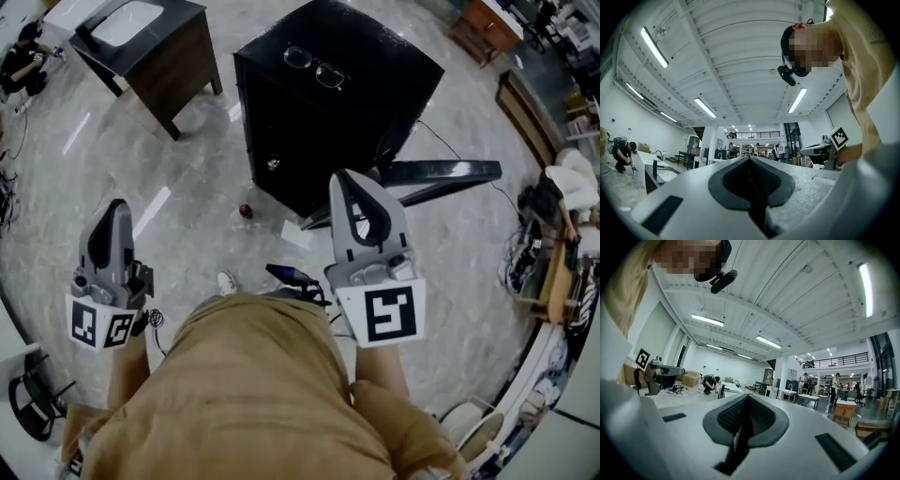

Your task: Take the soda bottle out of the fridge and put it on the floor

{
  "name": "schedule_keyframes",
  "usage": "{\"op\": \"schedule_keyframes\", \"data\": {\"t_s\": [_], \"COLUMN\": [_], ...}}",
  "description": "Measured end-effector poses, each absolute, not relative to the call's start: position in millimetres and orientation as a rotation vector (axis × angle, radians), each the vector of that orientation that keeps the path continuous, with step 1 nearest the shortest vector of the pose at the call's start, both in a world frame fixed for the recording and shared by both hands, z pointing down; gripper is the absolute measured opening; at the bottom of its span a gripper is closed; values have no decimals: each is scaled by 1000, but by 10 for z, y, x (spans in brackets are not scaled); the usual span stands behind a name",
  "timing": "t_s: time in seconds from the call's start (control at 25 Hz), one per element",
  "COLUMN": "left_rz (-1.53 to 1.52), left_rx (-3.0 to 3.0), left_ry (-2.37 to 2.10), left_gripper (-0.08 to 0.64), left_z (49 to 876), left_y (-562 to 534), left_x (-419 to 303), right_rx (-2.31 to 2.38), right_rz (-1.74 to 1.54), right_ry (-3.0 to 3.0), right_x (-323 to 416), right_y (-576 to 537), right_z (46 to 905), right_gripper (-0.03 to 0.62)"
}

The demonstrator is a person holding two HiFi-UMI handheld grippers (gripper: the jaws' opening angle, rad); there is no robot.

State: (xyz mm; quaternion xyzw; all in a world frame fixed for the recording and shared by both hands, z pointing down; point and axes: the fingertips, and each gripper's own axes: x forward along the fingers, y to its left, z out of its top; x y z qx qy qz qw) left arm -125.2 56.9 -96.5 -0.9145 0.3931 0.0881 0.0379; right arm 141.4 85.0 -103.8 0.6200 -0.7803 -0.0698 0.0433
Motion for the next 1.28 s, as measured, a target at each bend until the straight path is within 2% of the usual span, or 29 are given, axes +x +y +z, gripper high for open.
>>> {"op": "schedule_keyframes", "data": {"t_s": [1.28], "left_rz": [262], "left_rx": [-2993], "left_ry": [999], "left_gripper": [2], "left_z": [-807], "left_y": [154], "left_x": [-1510], "right_rx": [2046], "right_rz": [-166], "right_ry": [-2253], "right_x": [969], "right_y": [773], "right_z": [-937], "right_gripper": [0]}}
